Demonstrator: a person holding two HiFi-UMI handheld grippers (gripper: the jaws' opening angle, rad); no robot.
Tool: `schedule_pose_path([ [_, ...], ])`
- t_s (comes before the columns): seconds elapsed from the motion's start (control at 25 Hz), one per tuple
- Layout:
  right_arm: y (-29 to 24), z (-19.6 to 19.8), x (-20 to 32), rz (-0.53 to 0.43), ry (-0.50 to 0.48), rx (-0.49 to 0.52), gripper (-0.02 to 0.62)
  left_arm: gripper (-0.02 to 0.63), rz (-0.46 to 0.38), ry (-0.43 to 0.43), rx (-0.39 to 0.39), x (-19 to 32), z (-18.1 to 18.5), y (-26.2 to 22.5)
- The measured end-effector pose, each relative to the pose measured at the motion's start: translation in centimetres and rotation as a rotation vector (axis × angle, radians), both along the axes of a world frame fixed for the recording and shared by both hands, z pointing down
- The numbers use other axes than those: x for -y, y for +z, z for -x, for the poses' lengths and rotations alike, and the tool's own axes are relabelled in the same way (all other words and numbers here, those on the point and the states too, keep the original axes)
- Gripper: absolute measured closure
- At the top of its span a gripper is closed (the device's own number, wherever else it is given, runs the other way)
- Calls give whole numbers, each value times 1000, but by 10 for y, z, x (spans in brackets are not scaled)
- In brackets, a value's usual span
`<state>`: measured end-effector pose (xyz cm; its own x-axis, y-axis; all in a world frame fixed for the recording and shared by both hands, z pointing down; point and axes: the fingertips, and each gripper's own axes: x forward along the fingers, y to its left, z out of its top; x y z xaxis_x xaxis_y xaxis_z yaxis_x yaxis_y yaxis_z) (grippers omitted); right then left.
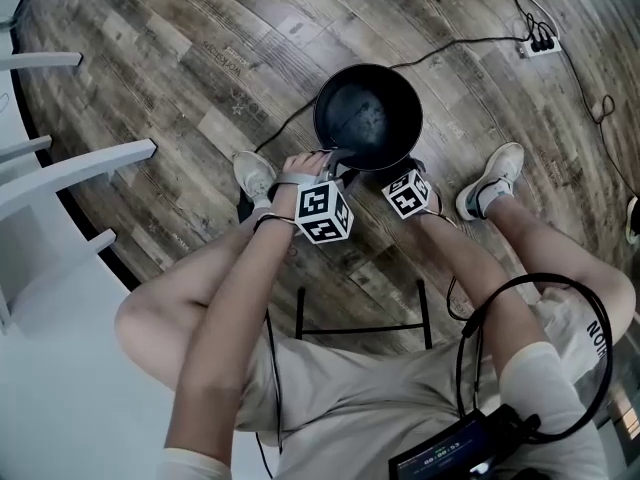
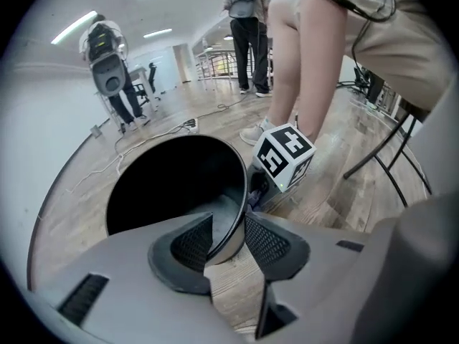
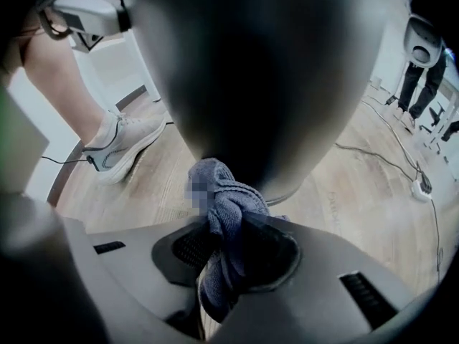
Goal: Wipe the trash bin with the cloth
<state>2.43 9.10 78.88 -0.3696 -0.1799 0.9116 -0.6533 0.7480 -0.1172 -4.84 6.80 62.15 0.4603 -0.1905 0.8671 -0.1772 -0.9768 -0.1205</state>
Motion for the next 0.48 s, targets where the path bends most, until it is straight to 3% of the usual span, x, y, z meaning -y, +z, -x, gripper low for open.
schedule_pose_path([
  [0.2, -44, -25, -4, -44, 81, 40, 517, 453, -32, -78, -55, 6, 2, -28],
  [0.32, -79, -30, -12, -56, 154, 94, 517, 454, -37, -180, -126, 14, 0, -55],
  [0.48, -138, -28, -10, -111, 142, 164, 517, 454, -53, -294, -214, 31, -6, -101],
])
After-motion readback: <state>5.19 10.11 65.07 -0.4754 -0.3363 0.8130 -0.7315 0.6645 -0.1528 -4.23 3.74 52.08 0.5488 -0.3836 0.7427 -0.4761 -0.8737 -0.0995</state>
